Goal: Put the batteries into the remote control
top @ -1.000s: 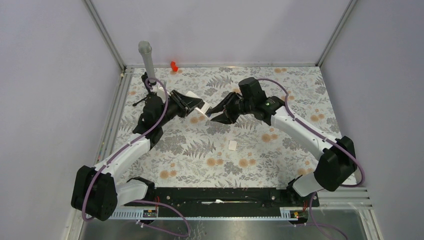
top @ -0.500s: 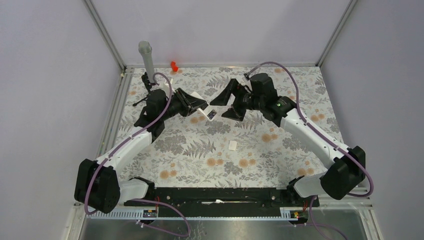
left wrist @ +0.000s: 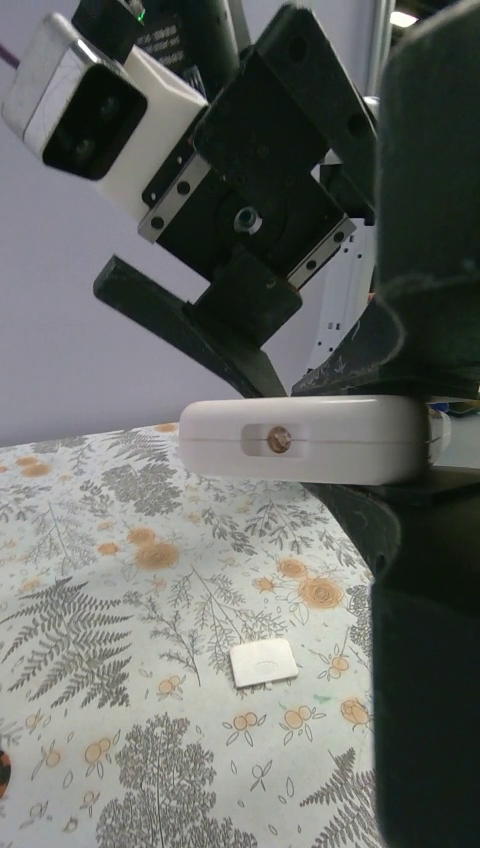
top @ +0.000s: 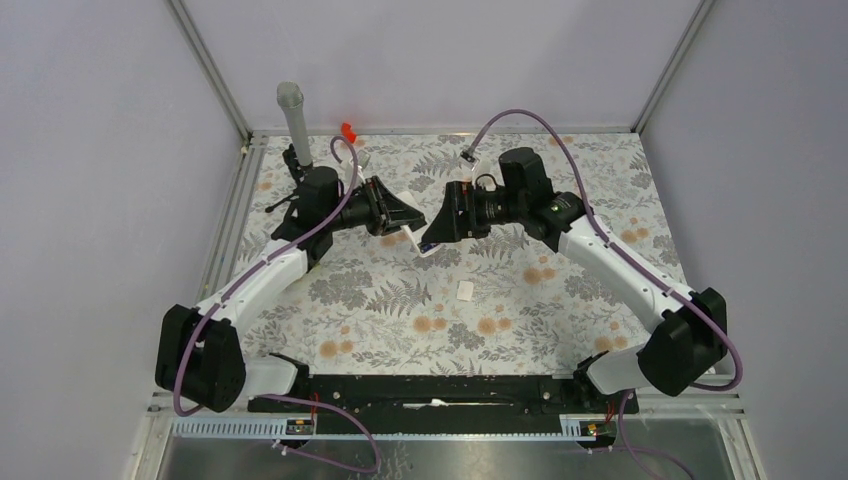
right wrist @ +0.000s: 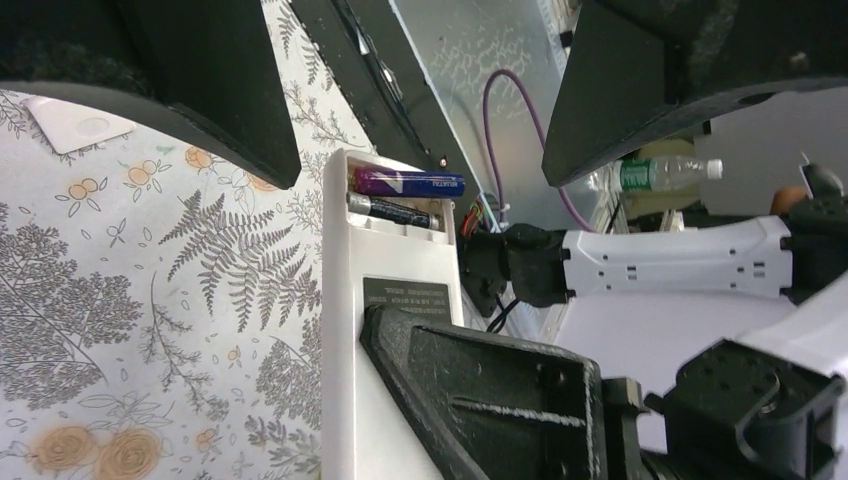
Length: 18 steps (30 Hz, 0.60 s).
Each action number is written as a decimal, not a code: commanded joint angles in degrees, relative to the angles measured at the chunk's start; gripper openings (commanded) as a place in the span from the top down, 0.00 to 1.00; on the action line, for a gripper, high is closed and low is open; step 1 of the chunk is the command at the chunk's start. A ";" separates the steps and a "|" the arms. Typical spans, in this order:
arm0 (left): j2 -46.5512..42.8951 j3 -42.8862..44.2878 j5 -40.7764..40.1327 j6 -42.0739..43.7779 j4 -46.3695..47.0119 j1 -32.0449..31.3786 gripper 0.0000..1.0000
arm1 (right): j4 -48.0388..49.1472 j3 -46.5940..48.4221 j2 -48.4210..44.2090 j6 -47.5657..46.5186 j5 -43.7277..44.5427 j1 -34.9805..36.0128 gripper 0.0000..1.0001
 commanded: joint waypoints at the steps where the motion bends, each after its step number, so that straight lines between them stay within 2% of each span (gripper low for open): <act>1: 1.05 4.24 5.27 0.63 2.68 0.25 1.00 | 1.69 -1.50 1.43 -4.19 -5.00 -0.06 0.00; 15: 2.95 3.58 4.96 -1.55 6.21 0.25 1.00 | 6.65 -3.03 2.95 -0.45 -5.67 0.20 0.09; 18: 3.22 3.56 4.98 -1.85 6.49 0.25 1.00 | 7.38 -3.48 3.05 0.10 -5.75 0.20 0.15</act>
